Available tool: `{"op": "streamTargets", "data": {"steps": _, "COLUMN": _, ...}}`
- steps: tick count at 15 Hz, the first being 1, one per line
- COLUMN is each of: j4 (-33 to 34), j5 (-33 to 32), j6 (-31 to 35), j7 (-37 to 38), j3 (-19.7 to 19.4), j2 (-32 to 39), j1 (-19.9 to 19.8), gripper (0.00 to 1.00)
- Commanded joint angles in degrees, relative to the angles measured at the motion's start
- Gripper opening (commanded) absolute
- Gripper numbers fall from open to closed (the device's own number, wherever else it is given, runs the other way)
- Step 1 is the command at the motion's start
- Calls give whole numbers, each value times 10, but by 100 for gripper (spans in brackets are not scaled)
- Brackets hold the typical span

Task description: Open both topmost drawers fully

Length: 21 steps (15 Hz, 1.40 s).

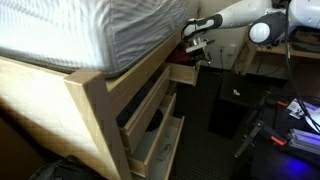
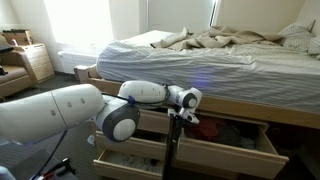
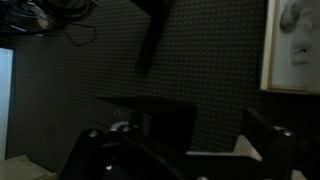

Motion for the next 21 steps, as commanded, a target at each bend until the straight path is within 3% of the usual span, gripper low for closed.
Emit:
{"op": "streamTargets", "data": {"steps": 1, "j4": 4, "j5": -12, "j6": -113, "j7": -51, "j3": -10, "j2": 0, "j1": 8, "gripper": 100}}
{"op": "streamTargets", "data": {"steps": 4, "j4": 22, "j5": -33, "j6": -214, "j7": -83, "j3": -24, "j2": -1, "j1": 12, "gripper": 100}}
{"op": "streamTargets", "data": {"steps": 5, "j4": 8, "j5": -20, "j6": -173, "j7": -53, "j3": -16, "j2": -2, "j1": 11, "gripper": 100}}
{"op": "streamTargets", "data": {"steps": 9, "j4": 22, "j5": -25, "j6": -198, "j7": -61, "j3": -22, "j2": -3, "j1": 11, "gripper": 100}}
{"op": "streamTargets", "data": {"steps": 14, "j4": 64, "j5": -26, "j6": -74, "j7": -21, "j3": -19, "j2": -5, "j1": 16, "gripper": 100}}
{"op": "streamTargets", "data": {"steps": 21, "j4": 59, "j5": -34, "j6": 64, "j7": -69, "j3": -4, "j2": -27, "j1": 128, "gripper": 100}}
